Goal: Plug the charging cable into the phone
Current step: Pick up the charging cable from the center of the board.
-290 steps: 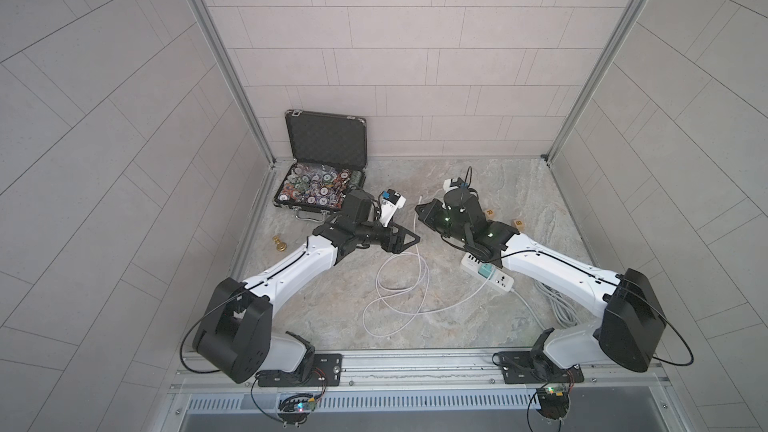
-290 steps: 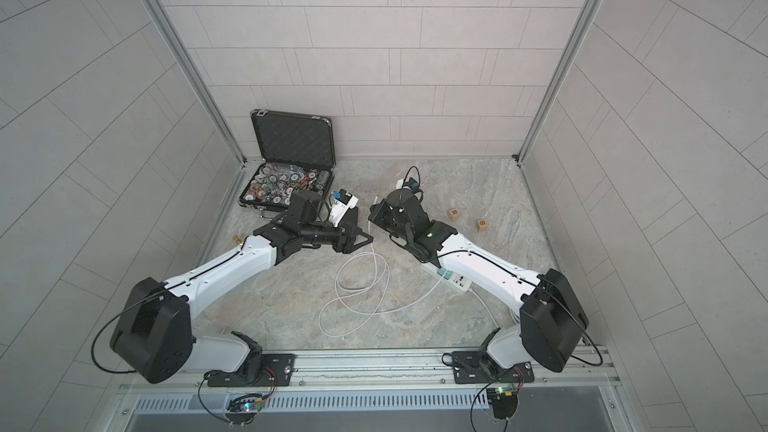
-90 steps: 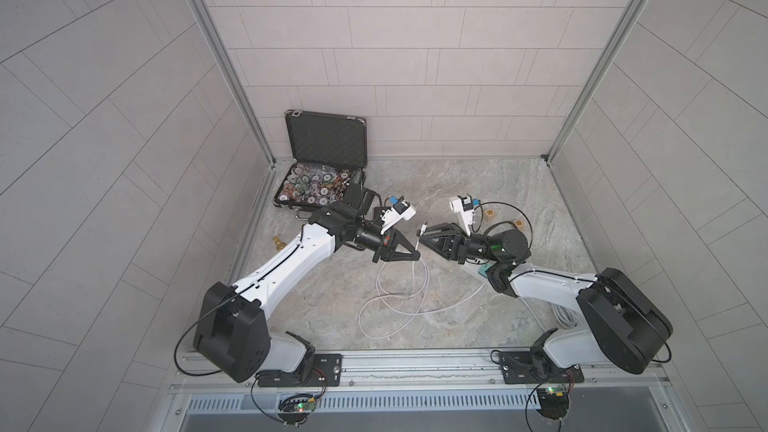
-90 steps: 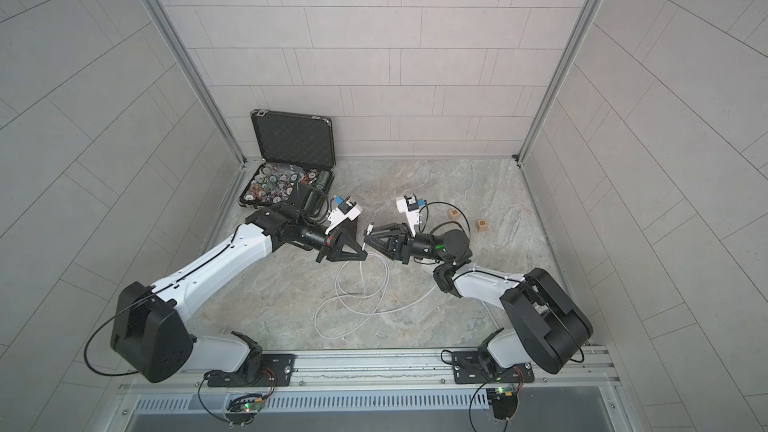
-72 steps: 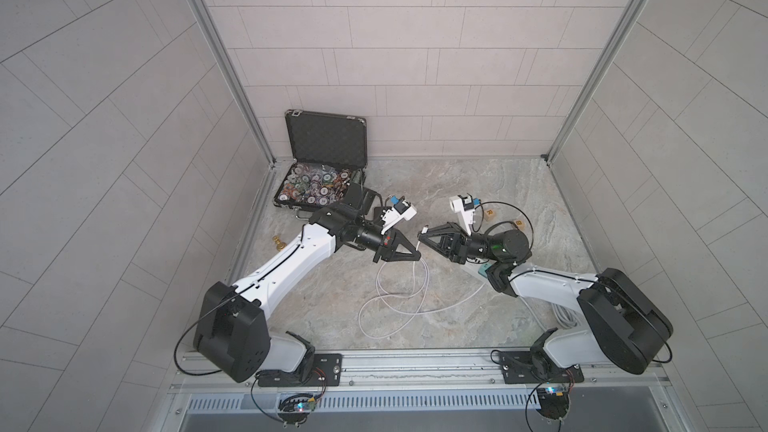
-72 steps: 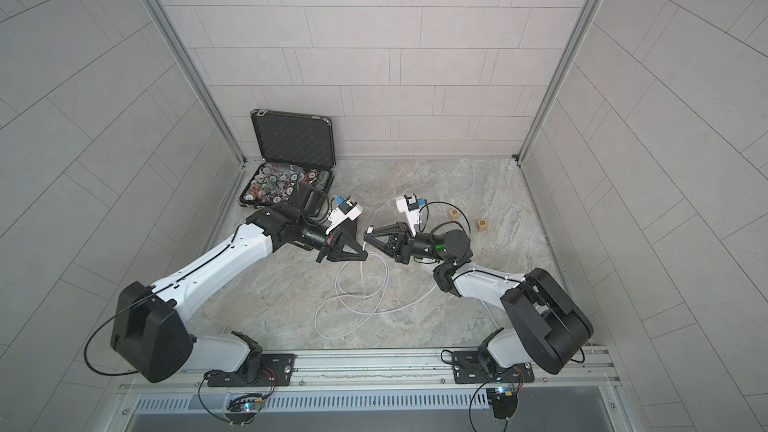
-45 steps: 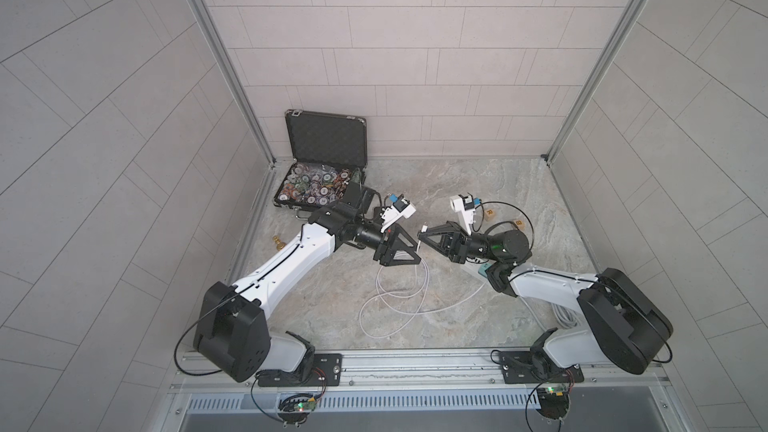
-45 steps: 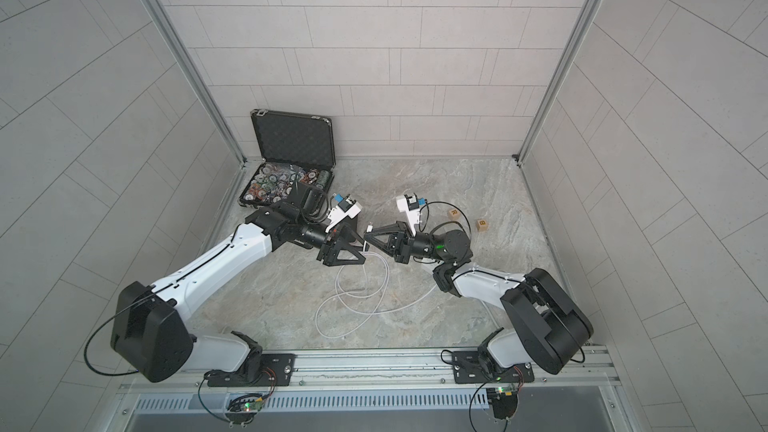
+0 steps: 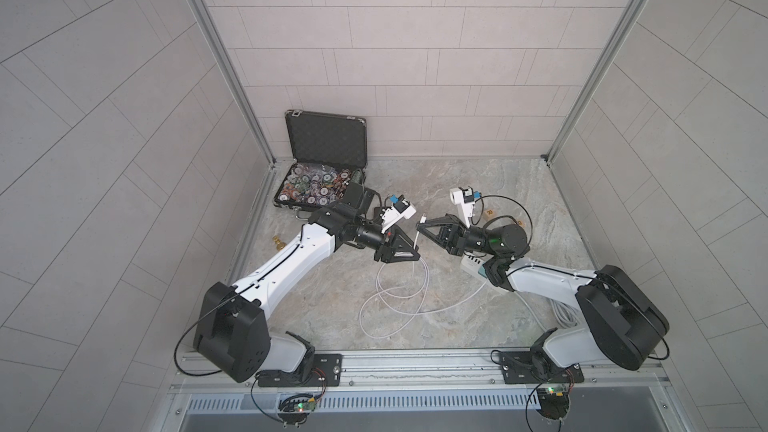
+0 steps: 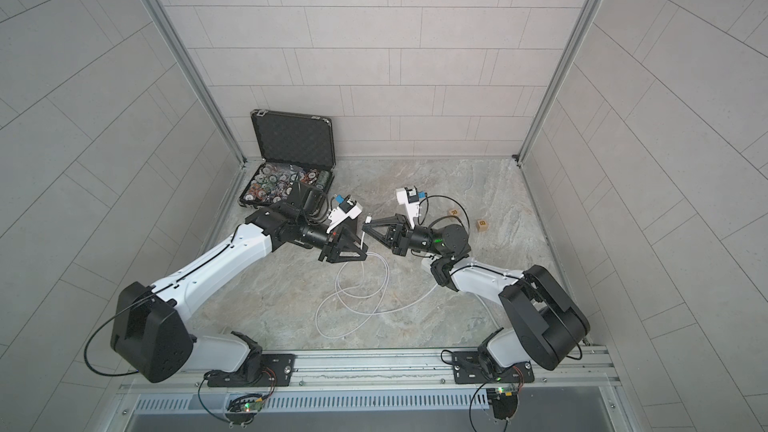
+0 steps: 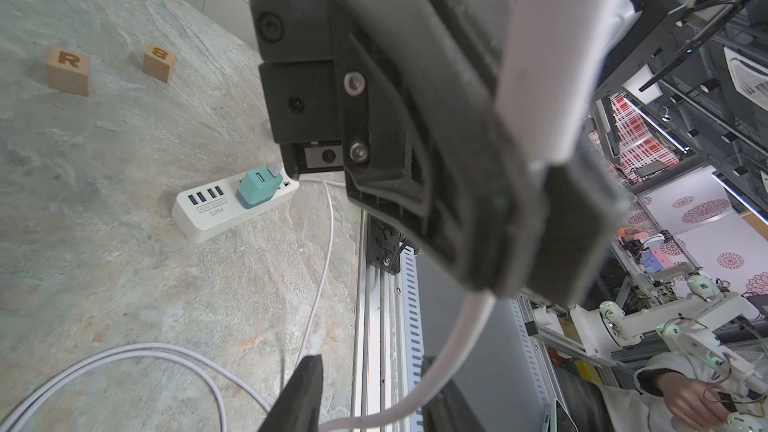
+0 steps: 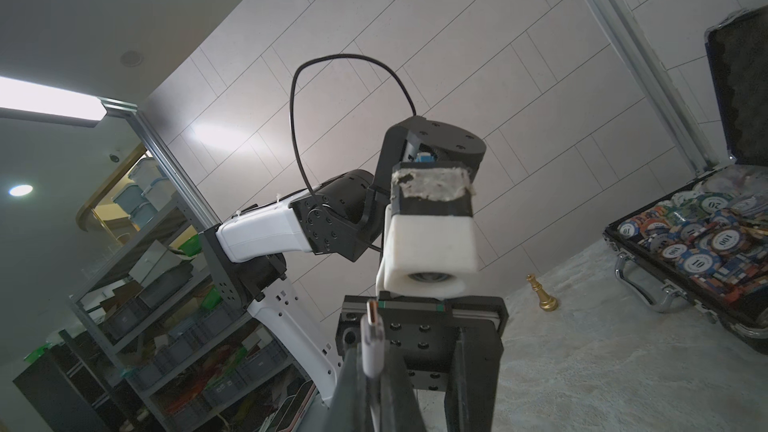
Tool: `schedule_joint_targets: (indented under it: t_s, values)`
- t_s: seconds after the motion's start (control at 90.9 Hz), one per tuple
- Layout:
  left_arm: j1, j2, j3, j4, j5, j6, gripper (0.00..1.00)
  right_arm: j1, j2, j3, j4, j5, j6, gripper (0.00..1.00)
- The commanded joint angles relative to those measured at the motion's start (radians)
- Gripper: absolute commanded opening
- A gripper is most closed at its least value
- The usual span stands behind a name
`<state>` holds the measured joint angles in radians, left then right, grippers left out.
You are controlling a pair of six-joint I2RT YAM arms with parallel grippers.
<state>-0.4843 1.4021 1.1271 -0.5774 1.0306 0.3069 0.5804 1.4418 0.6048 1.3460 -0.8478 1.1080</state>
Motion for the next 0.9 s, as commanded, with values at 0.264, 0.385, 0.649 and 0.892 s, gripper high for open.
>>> schedule_joint_targets:
  t_s: [0.264,0.385,0.649,0.892]
  values:
    - [0.02,-0.001,0.057,-0.072,-0.032,0.027,0.96,-0.004,0.032,0.015,-0.132,-0.032,-0.079,0.03]
    - [0.073,-0.01,0.054,-0.084,-0.051,0.031,1.0,-0.007,-0.019,0.029,-0.329,-0.029,-0.195,0.02]
    - [0.239,-0.046,0.007,0.032,-0.25,-0.163,1.0,-0.007,-0.244,0.082,-0.991,0.15,-0.578,0.01]
    - [0.233,0.037,0.014,0.093,-0.674,-0.431,1.0,-0.007,-0.395,0.096,-1.309,0.351,-0.751,0.0]
